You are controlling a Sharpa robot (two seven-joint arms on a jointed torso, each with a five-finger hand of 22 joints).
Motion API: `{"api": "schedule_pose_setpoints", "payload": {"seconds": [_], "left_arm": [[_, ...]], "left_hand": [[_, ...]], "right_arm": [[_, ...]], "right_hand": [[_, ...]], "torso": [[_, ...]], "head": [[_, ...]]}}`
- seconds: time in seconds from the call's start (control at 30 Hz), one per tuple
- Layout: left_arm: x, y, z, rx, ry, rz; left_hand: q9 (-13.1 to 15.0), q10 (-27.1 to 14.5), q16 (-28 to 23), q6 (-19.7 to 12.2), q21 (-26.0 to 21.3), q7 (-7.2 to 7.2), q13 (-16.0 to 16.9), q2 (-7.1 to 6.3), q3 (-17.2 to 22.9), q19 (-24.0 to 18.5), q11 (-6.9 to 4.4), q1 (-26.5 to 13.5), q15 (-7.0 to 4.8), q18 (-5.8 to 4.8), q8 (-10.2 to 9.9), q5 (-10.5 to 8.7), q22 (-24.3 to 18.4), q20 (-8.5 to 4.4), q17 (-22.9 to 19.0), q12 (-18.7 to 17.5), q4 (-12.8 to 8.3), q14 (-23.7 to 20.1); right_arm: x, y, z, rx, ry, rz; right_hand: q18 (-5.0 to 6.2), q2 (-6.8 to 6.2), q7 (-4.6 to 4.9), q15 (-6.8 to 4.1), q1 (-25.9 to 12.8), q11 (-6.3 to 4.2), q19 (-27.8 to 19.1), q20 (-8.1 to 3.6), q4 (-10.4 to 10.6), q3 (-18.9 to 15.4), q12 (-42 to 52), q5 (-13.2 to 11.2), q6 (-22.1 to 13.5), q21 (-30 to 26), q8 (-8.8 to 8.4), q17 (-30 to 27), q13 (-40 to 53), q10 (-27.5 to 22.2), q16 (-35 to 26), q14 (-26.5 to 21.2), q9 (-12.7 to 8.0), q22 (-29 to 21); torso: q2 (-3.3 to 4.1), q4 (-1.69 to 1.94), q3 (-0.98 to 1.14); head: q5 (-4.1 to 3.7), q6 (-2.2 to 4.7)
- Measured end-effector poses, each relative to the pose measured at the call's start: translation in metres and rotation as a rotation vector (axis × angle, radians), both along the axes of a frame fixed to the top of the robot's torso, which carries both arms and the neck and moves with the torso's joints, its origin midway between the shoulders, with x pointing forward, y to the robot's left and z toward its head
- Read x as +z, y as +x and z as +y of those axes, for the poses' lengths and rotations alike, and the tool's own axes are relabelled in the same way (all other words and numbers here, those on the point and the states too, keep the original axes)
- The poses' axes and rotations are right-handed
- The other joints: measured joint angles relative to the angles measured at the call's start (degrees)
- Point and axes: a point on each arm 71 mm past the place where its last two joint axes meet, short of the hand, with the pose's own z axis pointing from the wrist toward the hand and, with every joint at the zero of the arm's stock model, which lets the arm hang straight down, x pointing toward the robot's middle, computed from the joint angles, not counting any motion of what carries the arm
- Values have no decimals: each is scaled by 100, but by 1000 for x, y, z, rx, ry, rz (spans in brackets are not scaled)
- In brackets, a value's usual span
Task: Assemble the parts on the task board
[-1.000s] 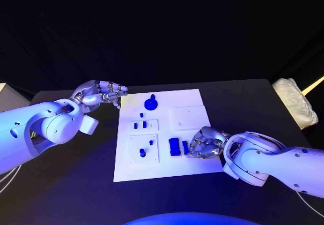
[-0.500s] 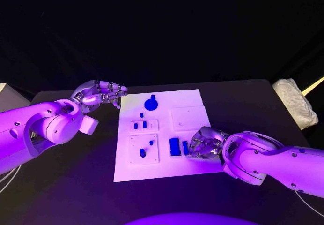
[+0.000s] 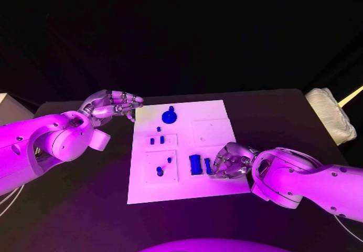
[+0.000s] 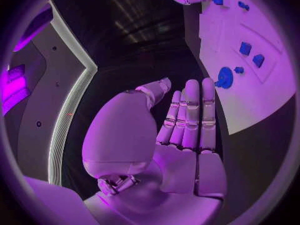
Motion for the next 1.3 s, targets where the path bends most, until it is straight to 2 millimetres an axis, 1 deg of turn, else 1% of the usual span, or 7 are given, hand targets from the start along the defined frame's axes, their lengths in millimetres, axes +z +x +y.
{"api": "schedule_pose_setpoints", "payload": {"seconds": [0.17,0.37,0.6,0.7,0.8,1.2,1.3], "left_arm": [[0,0,0,0,0,0],[0,0,0,-1,0,0],[0,0,-1,-2,-1,0],[0,0,-1,-2,-1,0],[0,0,-1,-2,-1,0],[0,0,-1,-2,-1,0],[0,0,-1,-2,-1,0]], "left_hand": [[0,0,0,0,-23,0,-2,0,-15,0,0,0,0,0,0,0,0,0,0,24,15,0],[0,0,0,0,-23,0,-5,23,-39,0,0,-23,21,0,0,0,-7,0,0,25,39,-21],[0,0,0,0,-23,0,-5,23,-23,0,0,-23,21,0,0,0,-7,0,0,25,56,-21],[0,0,0,0,-23,0,-5,23,-23,0,0,-23,21,0,0,0,-7,0,0,25,56,-21],[0,0,0,0,-23,0,-5,23,-24,0,0,-22,21,1,0,0,-7,0,0,25,57,-21],[0,0,0,0,-45,0,-4,40,-39,0,0,-39,21,0,0,0,-13,0,0,24,71,-21],[0,1,0,0,-46,0,-5,45,-39,0,0,-45,21,0,0,0,-13,0,0,24,72,-21]], "right_arm": [[1,-1,-2,5,13,-3],[2,-2,-4,5,26,-7],[3,-1,-5,-5,35,-14],[2,0,-4,-11,36,-19],[2,2,-2,-11,34,-24],[0,5,4,2,-6,-44],[0,6,5,8,-23,-50]], "right_hand": [[0,1,28,0,1,21,0,0,150,-418,0,44,-28,0,0,0,0,-22,0,0,0,5],[0,144,28,0,144,21,0,0,361,-848,0,66,-28,0,0,-1,0,-22,0,0,0,4],[0,250,28,0,250,21,0,0,484,-971,0,98,-28,0,24,-1,0,-21,0,0,0,4],[0,361,28,0,262,21,0,0,582,-971,0,121,-28,44,41,-1,0,-22,0,0,0,4],[0,409,28,0,254,21,0,0,600,-962,27,121,-28,44,47,-1,0,-21,0,0,0,3],[0,440,27,0,286,38,0,1,626,-968,67,121,-28,96,69,-2,4,-5,0,0,2,3],[0,440,7,0,286,38,0,1,626,-968,67,122,-7,95,93,-2,4,-5,0,0,5,2]], "torso": [[1,0,1],[-2,0,1],[-3,3,1],[-1,7,1],[1,8,-1],[-2,12,-7],[-3,10,-7]], "head": [[-4,11],[-8,13],[-8,17],[-8,17],[-8,17],[2,4],[7,1]]}}
